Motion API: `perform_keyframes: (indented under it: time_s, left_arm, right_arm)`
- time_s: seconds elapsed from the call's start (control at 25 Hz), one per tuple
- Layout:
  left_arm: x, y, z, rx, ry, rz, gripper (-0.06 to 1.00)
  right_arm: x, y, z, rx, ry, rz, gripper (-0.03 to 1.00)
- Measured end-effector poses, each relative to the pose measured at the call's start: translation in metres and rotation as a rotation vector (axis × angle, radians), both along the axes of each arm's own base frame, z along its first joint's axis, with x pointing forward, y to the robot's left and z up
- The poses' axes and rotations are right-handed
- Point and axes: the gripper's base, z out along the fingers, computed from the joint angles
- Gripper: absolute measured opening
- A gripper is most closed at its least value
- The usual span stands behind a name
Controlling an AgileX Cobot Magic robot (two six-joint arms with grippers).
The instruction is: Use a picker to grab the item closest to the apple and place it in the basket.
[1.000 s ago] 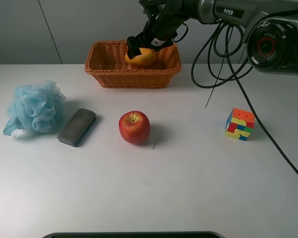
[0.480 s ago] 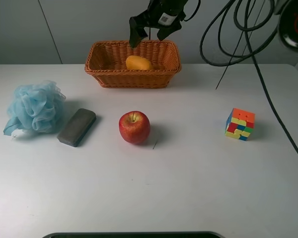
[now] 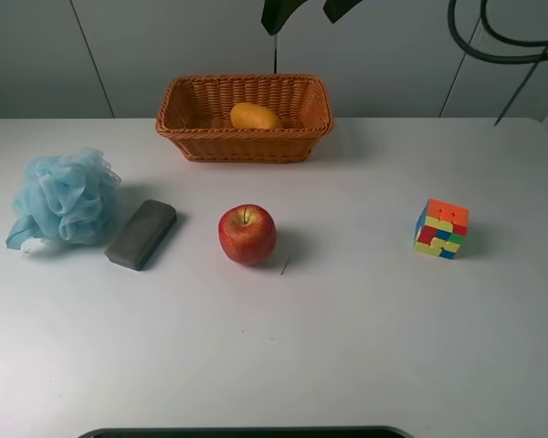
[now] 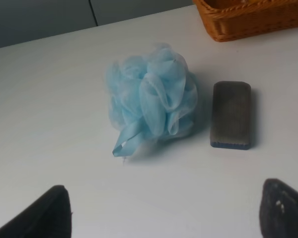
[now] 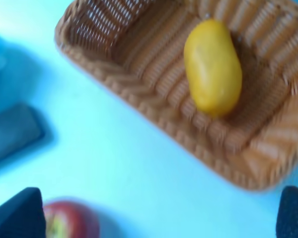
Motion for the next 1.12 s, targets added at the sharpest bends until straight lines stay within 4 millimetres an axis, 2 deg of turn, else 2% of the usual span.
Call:
perform_keyframes:
  time_s: [0.08, 0.28, 0.44, 0.72, 0.88, 1.12]
  left_arm:
    - [0.000, 0.000, 0.000, 0.000, 0.000, 0.000, 0.73]
    - [0.000, 0.000, 0.000, 0.000, 0.000, 0.000, 0.73]
    - [0.000, 0.000, 0.000, 0.000, 0.000, 0.000, 0.73]
    - [0.000, 0.000, 0.000, 0.000, 0.000, 0.000, 0.73]
    - [0.000, 0.000, 0.000, 0.000, 0.000, 0.000, 0.73]
    - [0.000, 0.000, 0.000, 0.000, 0.000, 0.000, 0.73]
  right_arm:
    - [-0.024, -0.014, 0.009, -0.032, 0.000, -0.003, 0.70]
    - [-0.099, -0.054, 0.037, -0.079, -0.043, -0.016, 0.70]
    - [-0.160, -0.082, 0.047, -0.067, -0.077, -0.026, 0.70]
    - [-0.247, -0.122, 0.041, -0.027, -0.155, -0.047, 0.70]
    - [-0.287, -0.141, 0.028, 0.016, -0.190, -0.087, 0.70]
    - [-0.335, -0.167, -0.008, 0.074, -0.229, -0.246, 0.70]
